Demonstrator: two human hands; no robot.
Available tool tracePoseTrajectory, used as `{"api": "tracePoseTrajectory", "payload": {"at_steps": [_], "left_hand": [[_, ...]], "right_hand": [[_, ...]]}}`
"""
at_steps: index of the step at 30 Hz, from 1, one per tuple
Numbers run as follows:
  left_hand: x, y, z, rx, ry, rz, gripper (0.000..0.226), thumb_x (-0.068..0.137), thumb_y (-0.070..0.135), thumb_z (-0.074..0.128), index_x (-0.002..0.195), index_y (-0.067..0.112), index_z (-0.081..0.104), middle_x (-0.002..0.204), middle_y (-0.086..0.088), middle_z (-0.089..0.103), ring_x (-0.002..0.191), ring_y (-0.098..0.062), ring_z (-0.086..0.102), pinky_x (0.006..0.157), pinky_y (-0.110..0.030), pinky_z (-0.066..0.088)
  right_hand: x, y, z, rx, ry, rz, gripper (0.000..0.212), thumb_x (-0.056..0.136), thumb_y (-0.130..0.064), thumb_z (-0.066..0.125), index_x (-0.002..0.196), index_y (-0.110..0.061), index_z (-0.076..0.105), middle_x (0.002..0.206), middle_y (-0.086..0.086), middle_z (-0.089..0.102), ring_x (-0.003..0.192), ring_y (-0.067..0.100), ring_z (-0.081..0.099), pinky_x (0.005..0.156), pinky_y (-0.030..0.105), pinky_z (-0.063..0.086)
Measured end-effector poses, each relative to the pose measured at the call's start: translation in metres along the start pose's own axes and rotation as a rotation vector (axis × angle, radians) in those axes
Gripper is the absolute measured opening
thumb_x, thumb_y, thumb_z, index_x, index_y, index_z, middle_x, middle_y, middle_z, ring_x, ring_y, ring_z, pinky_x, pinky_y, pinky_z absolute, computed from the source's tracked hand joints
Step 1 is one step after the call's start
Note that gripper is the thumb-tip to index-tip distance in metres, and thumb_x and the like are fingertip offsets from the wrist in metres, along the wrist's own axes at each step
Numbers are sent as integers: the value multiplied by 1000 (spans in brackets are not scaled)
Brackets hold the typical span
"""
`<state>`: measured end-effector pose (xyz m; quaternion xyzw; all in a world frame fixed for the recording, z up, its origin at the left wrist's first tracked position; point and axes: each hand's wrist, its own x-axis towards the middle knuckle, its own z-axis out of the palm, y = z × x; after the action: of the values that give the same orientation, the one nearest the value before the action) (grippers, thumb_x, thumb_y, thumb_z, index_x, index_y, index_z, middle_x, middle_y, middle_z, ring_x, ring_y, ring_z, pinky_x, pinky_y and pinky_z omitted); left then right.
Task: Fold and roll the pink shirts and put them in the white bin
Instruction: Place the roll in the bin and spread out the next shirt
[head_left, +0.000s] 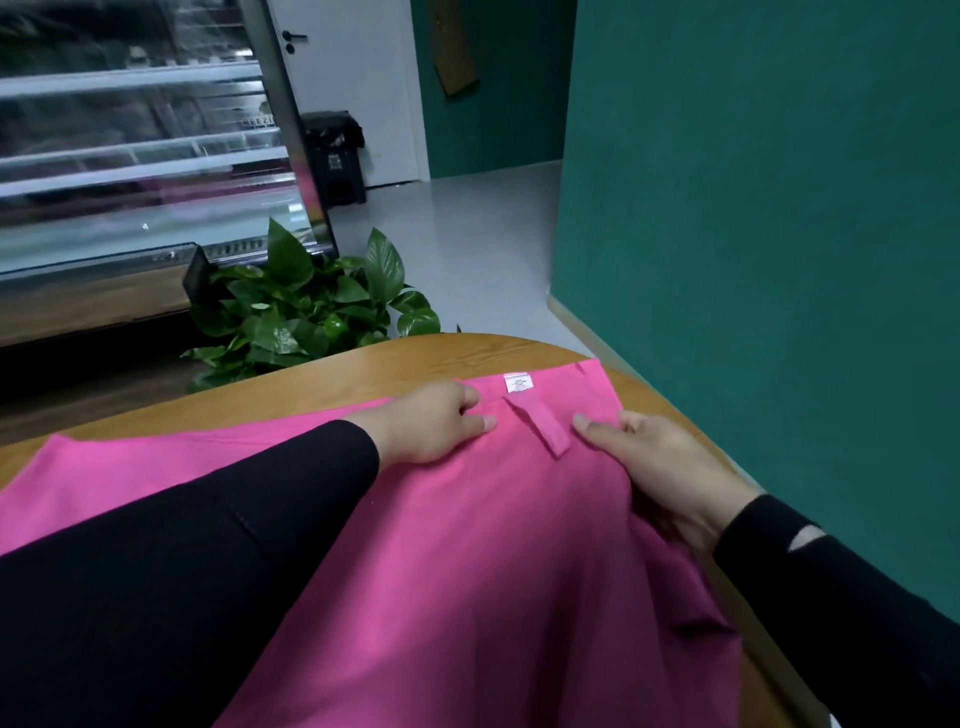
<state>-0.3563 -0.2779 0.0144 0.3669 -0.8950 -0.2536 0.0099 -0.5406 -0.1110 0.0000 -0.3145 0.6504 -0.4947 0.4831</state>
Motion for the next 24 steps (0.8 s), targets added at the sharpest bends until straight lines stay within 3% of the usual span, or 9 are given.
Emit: {"api": "tracePoseTrajectory", "payload": {"at_steps": [3,7,10,13,16,18,19,21,24], "left_hand": [[7,0,-6,-55,115,59,37,104,34,49,76,10,49,74,-2,52,70,-18,46,70,-37,39],[28,-2,-14,10,113,40,38,105,33,46,72,16,43,71,1,50,71,-20,47,69,-36,38],[50,1,-14,65,111,28,37,106,34,45,74,15,46,72,-1,52,72,-21,48,64,-34,33],[67,-4,-5,162,78,-25,36,103,40,47,87,11,59,85,-6,64,84,-27,59,71,-36,44],[60,5,11,443,378,14,30,95,48,58,96,18,57,95,-5,64,92,-30,60,74,-39,45],[42,24,23,421,609,217,23,93,40,64,96,17,60,95,-3,58,91,-26,55,76,-38,38],[32,32,28,317,608,304,18,94,34,64,95,16,63,93,-1,58,89,-24,55,76,-36,37],[14,40,42,119,424,306,15,95,31,64,95,17,71,93,2,62,88,-19,58,79,-33,44],[0,33,69,102,241,235,30,96,40,61,116,20,72,112,1,64,104,-17,57,98,-36,46]], "right_hand": [[3,4,-6,-250,82,-94,53,96,-49,59,102,3,66,91,28,71,65,26,63,65,41,52],[16,-5,-12,-514,164,-209,43,106,-42,41,95,-8,66,84,9,71,73,19,63,75,36,50],[31,-5,-19,-511,182,-167,42,108,-37,38,94,-9,66,79,2,68,67,15,59,63,29,43],[45,-1,-20,-496,218,-118,41,108,-35,42,83,-9,62,64,-1,58,51,12,51,51,26,36],[46,2,-20,-474,280,-114,44,103,-44,49,70,-16,44,54,-1,42,40,11,37,40,23,28],[40,3,-21,-353,234,-101,44,98,-55,52,75,-18,46,58,4,40,43,15,36,42,25,27],[36,4,-22,-295,190,-98,46,96,-60,53,78,-18,50,62,7,43,49,17,39,46,25,29],[24,3,-29,-296,139,-108,51,94,-63,54,81,-14,59,68,9,58,60,19,53,55,28,39],[-6,-6,-37,-496,160,-177,45,95,-56,57,120,-21,69,98,-7,74,88,5,67,69,14,47]]}}
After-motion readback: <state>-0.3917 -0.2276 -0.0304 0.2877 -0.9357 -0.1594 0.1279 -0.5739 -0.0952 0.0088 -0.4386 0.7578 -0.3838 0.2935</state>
